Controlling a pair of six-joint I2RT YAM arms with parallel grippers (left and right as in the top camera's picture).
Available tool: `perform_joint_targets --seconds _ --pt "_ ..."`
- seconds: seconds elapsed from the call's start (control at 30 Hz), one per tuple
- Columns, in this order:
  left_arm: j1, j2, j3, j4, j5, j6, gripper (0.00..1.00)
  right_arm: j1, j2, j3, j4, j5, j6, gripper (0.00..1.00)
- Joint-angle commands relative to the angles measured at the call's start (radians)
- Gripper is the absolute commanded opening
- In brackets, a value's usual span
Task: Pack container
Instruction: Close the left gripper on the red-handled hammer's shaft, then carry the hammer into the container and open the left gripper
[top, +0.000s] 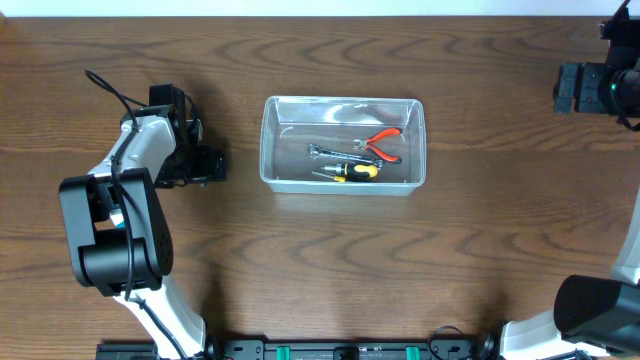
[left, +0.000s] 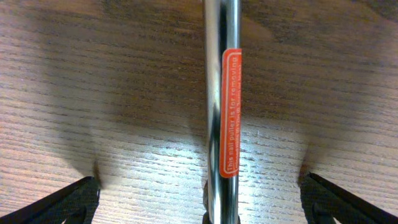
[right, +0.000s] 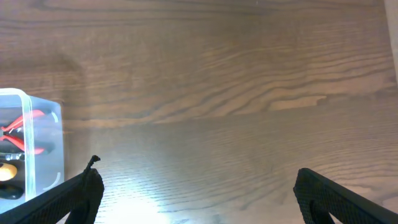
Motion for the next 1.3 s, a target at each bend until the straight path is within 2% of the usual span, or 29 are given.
perform_joint_targets --seconds 0.0,0.43,0.87,1.07,1.17,1.27 --pt "0.0 0.026 -0.001 0.001 0.006 0.004 0.96 -0.003 0.0 -0.004 0.003 -0.004 0.017 0.99" --pt "0.0 0.026 -0.001 0.002 0.006 0.004 0.67 -0.003 0.0 -0.004 0.003 -0.004 0.017 0.99" --pt "0.0 0.026 -0.001 0.007 0.006 0.004 0.26 -0.003 0.0 -0.004 0.003 -0.004 0.017 0.99" --pt "0.0 0.026 -0.001 0.013 0.006 0.004 0.19 -0.003 0.0 -0.004 0.003 -0.004 0.017 0.99" --pt "0.0 0.025 -0.001 0.012 0.006 0.004 0.09 -0.003 0.0 -0.004 0.003 -0.004 0.017 0.99" --pt "0.0 0.019 -0.001 0.01 0.006 0.004 0.06 -0.003 0.0 -0.004 0.003 -0.004 0.017 0.99"
